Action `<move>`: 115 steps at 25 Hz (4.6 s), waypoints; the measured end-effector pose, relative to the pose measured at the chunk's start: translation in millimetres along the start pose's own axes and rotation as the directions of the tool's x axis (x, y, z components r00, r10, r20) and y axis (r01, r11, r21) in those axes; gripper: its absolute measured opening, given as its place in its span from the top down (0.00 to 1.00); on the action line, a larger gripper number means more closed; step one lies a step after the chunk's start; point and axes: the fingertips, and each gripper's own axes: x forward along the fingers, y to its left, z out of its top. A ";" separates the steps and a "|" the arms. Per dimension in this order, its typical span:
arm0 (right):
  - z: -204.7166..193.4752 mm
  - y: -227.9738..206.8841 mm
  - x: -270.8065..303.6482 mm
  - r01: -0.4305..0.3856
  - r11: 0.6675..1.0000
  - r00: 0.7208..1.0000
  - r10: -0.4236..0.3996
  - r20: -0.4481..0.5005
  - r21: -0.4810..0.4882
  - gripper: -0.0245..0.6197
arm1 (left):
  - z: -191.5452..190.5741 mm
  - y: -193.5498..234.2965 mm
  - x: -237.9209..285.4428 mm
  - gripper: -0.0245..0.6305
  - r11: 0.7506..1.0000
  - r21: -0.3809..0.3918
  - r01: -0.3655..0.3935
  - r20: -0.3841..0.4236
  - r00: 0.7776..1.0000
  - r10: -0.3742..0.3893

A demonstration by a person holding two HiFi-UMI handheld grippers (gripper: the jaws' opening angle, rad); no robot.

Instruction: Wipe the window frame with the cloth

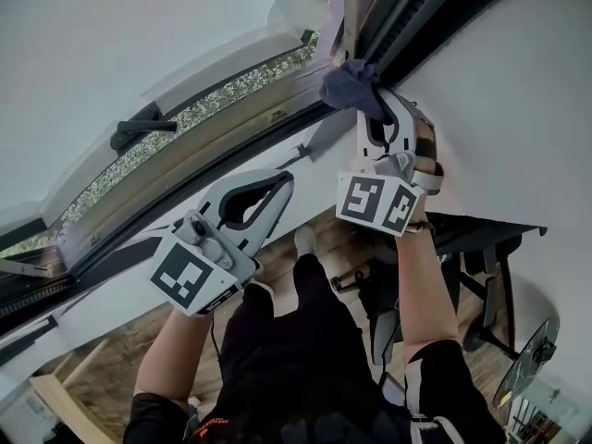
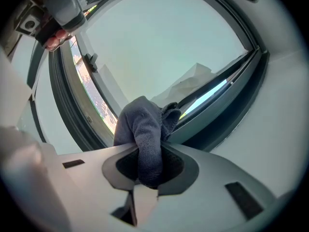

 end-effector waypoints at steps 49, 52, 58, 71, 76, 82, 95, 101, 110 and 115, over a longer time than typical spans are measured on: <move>28.8 123.8 -49.3 -0.466 0.705 0.881 0.428 0.203 0.534 0.87 | -58.6 23.8 -111.1 0.93 0.972 -0.070 -0.222 -0.109 0.971 0.214; 66.9 121.4 -63.5 -0.531 0.653 0.846 0.445 0.295 0.539 0.87 | -44.0 22.3 -127.3 0.93 0.969 -0.044 -0.244 -0.091 0.967 0.240; 134.2 119.8 -90.2 -0.653 0.532 0.757 0.485 0.438 0.540 0.87 | -20.9 16.5 -161.7 0.93 0.955 -0.011 -0.297 -0.055 0.954 0.296; 222.2 122.0 -148.1 -0.800 0.347 0.599 0.518 0.610 0.490 0.87 | 21.2 4.5 -236.7 0.93 0.907 0.033 -0.421 0.029 0.907 0.420; 241.9 117.1 -160.5 -0.821 0.331 0.570 0.516 0.639 0.465 0.87 | 41.0 3.6 -260.8 0.93 0.882 0.049 -0.469 0.078 0.882 0.464; 267.4 106.1 -172.5 -0.846 0.315 0.533 0.504 0.680 0.430 0.87 | 63.0 1.1 -278.9 0.93 0.863 0.059 -0.502 0.140 0.860 0.491; 283.8 95.7 -177.5 -0.858 0.313 0.514 0.503 0.695 0.407 0.87 | 83.0 -2.7 -279.8 0.93 0.862 0.084 -0.500 0.207 0.855 0.475; 284.0 94.0 -172.2 -0.852 0.319 0.524 0.500 0.689 0.416 0.87 | 90.0 1.7 -276.3 0.93 0.862 0.097 -0.498 0.216 0.856 0.470; 283.5 97.1 -169.4 -0.854 0.319 0.521 0.511 0.684 0.412 0.87 | 90.7 3.7 -272.0 0.93 0.866 0.088 -0.492 0.218 0.858 0.465; 286.9 99.9 -167.7 -0.858 0.309 0.514 0.510 0.689 0.411 0.87 | 90.3 7.0 -273.3 0.93 0.863 0.089 -0.498 0.210 0.856 0.472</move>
